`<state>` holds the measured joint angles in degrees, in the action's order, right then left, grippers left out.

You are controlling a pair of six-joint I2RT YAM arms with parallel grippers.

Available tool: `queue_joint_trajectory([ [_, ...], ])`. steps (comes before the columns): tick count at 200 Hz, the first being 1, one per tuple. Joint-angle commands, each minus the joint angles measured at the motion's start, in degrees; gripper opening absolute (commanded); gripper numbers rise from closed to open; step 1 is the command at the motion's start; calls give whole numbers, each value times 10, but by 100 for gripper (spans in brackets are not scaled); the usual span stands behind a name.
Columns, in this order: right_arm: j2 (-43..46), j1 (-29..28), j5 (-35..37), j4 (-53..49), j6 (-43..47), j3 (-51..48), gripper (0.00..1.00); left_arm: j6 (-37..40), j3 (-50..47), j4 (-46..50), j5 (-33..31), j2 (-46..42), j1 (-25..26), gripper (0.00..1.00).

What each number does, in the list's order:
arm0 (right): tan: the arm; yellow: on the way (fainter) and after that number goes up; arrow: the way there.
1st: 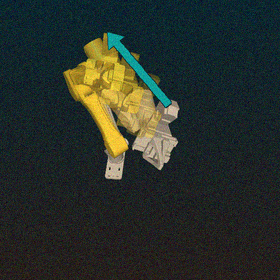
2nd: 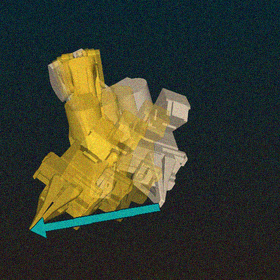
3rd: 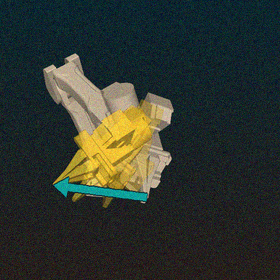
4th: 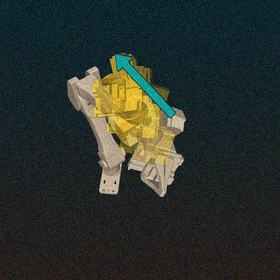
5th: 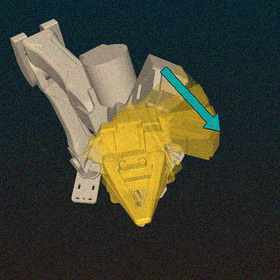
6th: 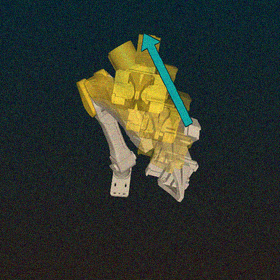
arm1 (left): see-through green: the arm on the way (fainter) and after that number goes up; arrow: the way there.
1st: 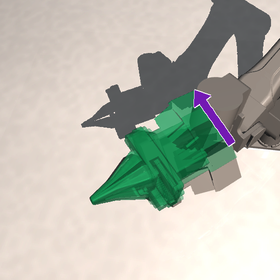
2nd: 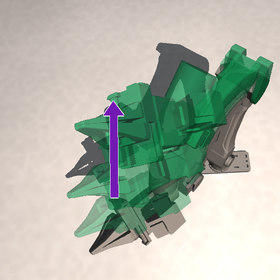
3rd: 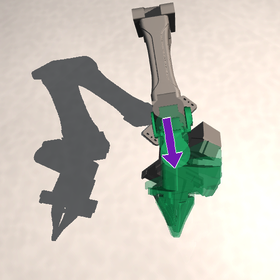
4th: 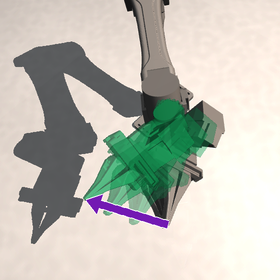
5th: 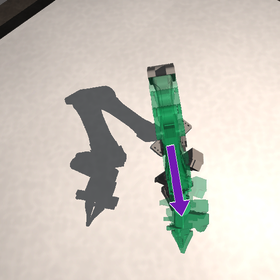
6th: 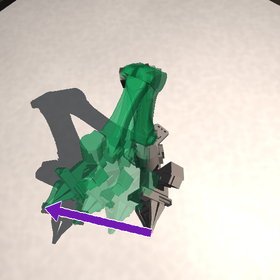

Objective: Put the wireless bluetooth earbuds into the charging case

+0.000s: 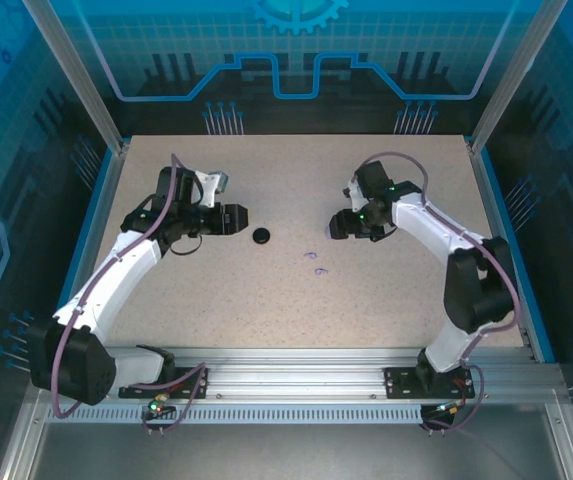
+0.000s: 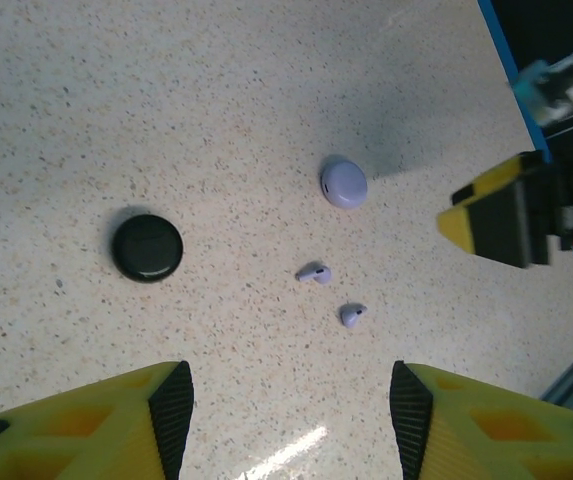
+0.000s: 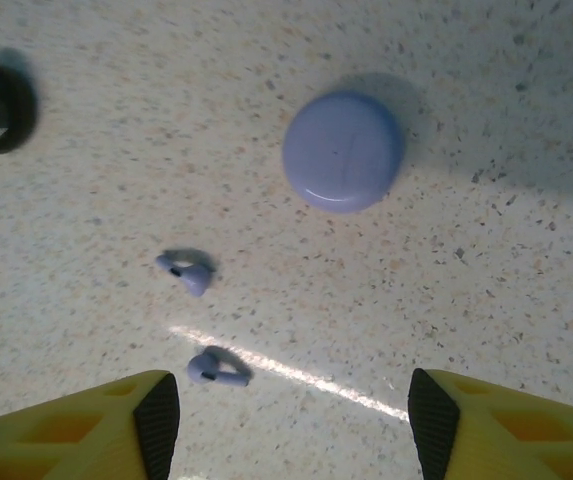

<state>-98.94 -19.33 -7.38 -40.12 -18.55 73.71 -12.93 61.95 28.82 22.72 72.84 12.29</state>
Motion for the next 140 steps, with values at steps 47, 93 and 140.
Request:
queue_joint_trajectory([
  [47, -107, 7, -3, 27, -50, 47, 66, -13, -11, 22, 38, -7, -3, 57],
  [93, -157, 5, -24, 33, -49, 81, 67, -9, -15, 29, 40, 1, -3, 57],
  [140, -201, -1, -35, 15, -35, 135, 67, -4, -16, 36, 38, 1, -3, 57],
])
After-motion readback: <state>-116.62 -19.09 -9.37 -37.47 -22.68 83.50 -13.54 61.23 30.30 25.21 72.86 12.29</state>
